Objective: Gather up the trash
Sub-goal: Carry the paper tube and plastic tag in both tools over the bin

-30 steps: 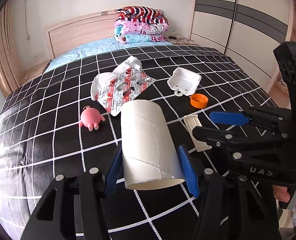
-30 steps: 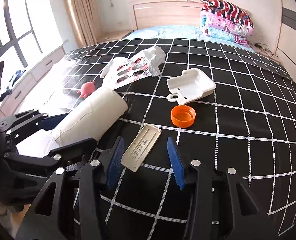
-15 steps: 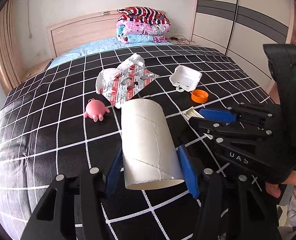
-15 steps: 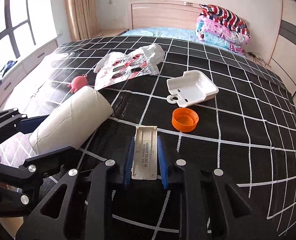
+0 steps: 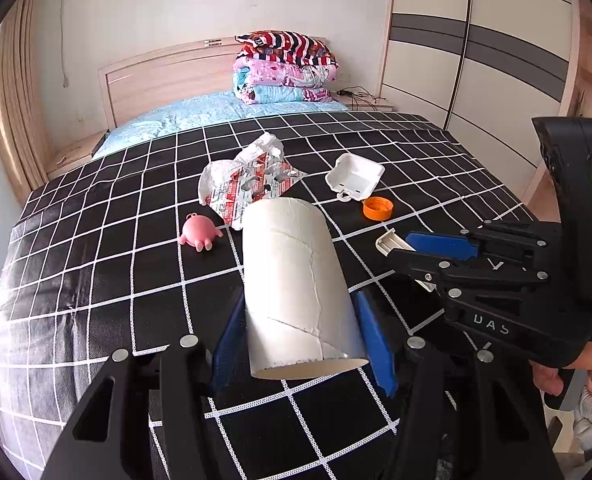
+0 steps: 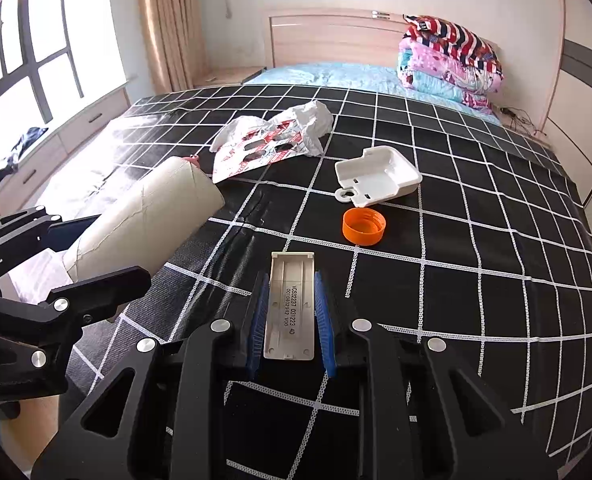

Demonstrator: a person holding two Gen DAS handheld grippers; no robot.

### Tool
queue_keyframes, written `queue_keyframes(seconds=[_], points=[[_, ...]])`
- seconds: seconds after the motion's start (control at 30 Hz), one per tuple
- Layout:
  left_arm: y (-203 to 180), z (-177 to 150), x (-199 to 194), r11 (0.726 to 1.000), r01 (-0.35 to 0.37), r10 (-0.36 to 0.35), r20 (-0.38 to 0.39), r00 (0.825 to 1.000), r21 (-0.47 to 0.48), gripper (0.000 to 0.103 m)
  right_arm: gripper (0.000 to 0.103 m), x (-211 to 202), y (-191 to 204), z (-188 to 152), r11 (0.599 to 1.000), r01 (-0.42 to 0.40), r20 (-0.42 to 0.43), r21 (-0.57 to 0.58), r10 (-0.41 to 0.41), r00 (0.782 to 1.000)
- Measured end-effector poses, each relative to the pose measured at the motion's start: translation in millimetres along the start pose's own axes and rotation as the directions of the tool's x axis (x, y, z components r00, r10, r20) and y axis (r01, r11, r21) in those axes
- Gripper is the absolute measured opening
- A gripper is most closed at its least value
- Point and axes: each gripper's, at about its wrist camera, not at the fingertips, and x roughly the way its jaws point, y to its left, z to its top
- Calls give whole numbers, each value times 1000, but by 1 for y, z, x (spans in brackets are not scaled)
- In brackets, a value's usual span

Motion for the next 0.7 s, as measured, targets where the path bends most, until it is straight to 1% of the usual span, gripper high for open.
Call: queue_keyframes(seconds=[0.13,0.4,0.7], points=[[-6,-3,-15,1000,6,-6,20,1000,4,53,23,-16,0,-4,1000,-15,15,5,14,1000],[-20,-13,-48,1000,20,-21,54,998,22,53,23,-47,1,-22,1000,-12,37,-19,13,999],[-38,-40,-73,998,50,-52,51,997,46,53,23,-69,8,-48,998,-47,32,-31,48,998]])
